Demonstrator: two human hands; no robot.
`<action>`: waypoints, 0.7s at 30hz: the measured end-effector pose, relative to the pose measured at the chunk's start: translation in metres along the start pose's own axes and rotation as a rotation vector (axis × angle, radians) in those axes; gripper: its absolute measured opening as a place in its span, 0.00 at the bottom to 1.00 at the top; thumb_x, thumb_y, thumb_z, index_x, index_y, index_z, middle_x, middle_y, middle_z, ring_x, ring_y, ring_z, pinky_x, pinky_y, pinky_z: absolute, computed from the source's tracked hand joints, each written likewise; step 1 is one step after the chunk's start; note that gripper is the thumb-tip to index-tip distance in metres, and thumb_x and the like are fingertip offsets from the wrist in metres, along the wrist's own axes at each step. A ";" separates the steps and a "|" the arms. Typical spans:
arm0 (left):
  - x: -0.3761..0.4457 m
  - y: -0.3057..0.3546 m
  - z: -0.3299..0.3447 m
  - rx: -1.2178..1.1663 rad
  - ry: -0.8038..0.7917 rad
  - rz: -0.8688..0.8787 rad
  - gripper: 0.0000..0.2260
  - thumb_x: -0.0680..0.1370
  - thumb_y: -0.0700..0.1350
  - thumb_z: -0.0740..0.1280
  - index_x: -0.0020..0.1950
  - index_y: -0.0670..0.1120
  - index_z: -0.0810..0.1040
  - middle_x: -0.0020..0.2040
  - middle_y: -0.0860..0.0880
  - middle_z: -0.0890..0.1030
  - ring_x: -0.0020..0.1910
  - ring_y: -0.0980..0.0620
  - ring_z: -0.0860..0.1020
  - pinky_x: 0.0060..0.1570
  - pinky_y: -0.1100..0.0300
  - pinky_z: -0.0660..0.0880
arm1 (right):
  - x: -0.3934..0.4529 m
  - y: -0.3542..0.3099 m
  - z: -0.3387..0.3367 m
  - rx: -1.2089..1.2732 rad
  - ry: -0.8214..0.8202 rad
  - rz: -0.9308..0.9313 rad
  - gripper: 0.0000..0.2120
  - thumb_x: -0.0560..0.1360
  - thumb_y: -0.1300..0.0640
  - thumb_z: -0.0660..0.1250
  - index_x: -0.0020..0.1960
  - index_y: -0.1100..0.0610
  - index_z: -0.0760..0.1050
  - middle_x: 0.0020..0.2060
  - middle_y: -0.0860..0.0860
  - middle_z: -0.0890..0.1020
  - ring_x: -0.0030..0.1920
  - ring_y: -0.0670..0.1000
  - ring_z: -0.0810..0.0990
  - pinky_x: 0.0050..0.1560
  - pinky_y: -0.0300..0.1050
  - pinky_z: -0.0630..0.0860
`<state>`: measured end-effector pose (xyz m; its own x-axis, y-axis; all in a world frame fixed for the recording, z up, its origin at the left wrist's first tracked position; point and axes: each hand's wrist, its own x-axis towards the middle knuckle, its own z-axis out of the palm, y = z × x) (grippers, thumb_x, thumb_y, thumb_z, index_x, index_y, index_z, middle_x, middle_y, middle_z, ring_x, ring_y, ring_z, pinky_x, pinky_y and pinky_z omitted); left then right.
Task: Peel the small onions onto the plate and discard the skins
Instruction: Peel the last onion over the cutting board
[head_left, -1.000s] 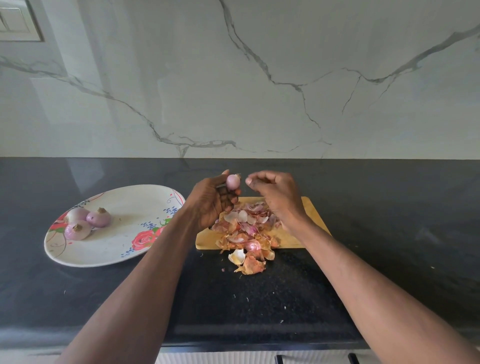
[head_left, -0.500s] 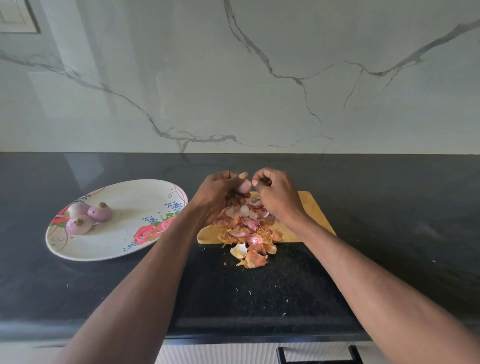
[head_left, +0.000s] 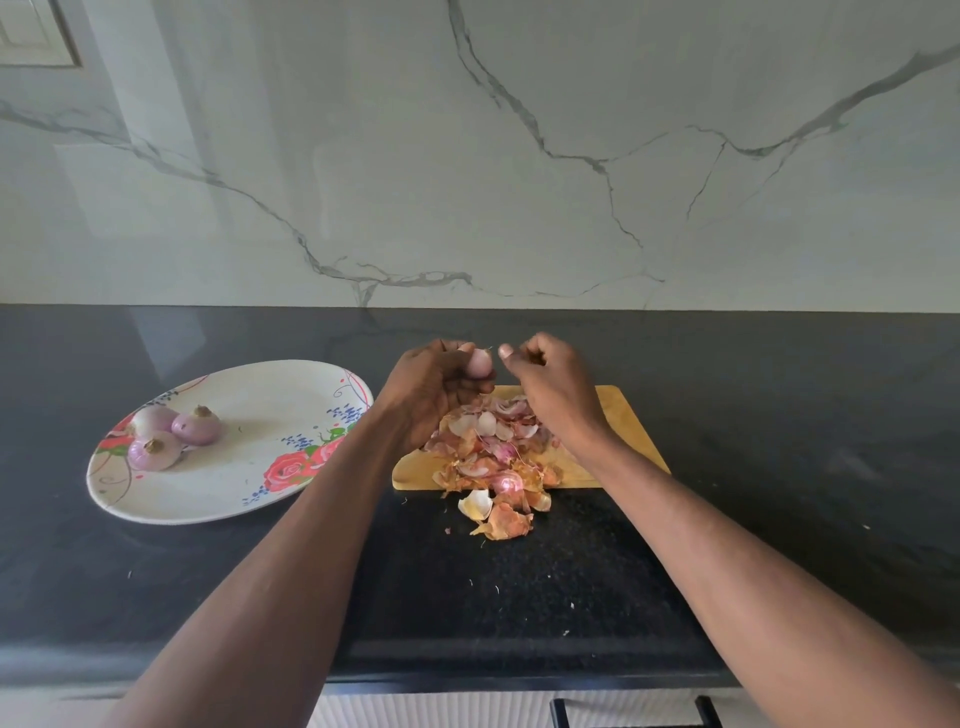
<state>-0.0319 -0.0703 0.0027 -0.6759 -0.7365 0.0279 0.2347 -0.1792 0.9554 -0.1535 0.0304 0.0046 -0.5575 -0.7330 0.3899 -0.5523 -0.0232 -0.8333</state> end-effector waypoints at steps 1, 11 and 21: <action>0.000 0.000 0.000 0.008 -0.002 0.003 0.03 0.83 0.37 0.62 0.53 0.38 0.74 0.47 0.35 0.81 0.37 0.46 0.82 0.34 0.60 0.79 | 0.000 -0.001 -0.001 -0.025 -0.018 -0.009 0.19 0.83 0.48 0.62 0.40 0.60 0.73 0.32 0.50 0.72 0.30 0.43 0.71 0.31 0.40 0.65; -0.009 -0.004 0.008 0.134 -0.038 0.118 0.01 0.79 0.34 0.68 0.47 0.38 0.79 0.40 0.42 0.83 0.39 0.49 0.82 0.46 0.55 0.82 | -0.003 0.000 0.010 -0.277 -0.068 -0.029 0.12 0.86 0.53 0.54 0.50 0.57 0.72 0.39 0.48 0.76 0.34 0.47 0.73 0.25 0.35 0.64; -0.005 -0.006 0.008 -0.009 0.028 0.053 0.03 0.79 0.32 0.66 0.52 0.36 0.76 0.46 0.39 0.81 0.43 0.45 0.84 0.51 0.53 0.83 | -0.002 0.001 0.007 -0.121 0.061 -0.064 0.05 0.82 0.64 0.60 0.54 0.57 0.72 0.44 0.51 0.75 0.40 0.47 0.73 0.33 0.33 0.69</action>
<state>-0.0356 -0.0608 -0.0004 -0.6426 -0.7630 0.0700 0.2764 -0.1456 0.9500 -0.1486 0.0268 0.0006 -0.5537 -0.6896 0.4668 -0.6566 0.0167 -0.7541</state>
